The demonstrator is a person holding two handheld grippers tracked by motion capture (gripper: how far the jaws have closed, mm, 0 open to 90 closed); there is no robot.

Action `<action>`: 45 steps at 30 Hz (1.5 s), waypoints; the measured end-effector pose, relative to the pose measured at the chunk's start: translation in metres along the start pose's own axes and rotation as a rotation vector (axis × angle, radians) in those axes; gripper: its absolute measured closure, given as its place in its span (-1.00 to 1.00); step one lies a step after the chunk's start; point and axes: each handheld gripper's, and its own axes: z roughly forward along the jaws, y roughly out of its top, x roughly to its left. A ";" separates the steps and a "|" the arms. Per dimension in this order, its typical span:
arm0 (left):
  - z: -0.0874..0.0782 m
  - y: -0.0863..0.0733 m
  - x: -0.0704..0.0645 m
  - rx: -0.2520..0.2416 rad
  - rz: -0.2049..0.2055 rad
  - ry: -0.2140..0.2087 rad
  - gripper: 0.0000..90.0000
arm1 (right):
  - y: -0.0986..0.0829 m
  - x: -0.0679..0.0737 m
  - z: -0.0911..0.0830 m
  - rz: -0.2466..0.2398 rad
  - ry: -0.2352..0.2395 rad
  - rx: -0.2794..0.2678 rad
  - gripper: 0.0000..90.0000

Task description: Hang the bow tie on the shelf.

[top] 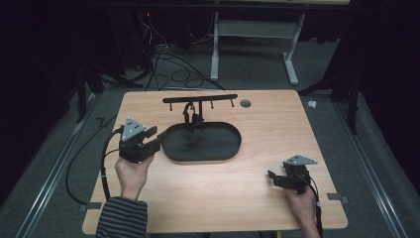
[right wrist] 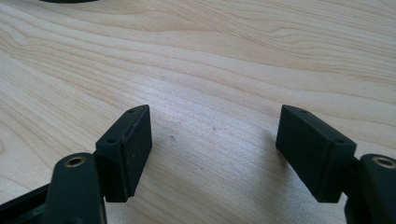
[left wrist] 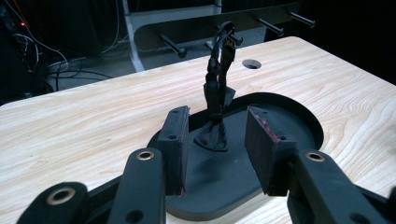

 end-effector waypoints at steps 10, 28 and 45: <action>-0.009 -0.006 0.005 -0.003 -0.035 0.002 0.34 | 0.000 0.000 0.000 -0.001 0.000 0.000 -0.37; -0.031 -0.015 0.003 -0.014 -0.042 0.018 0.33 | 0.000 0.000 0.000 -0.001 0.000 0.001 -0.38; -0.034 -0.032 -0.001 -0.012 -0.066 0.000 0.30 | 0.000 0.000 0.000 -0.004 0.000 0.000 -0.38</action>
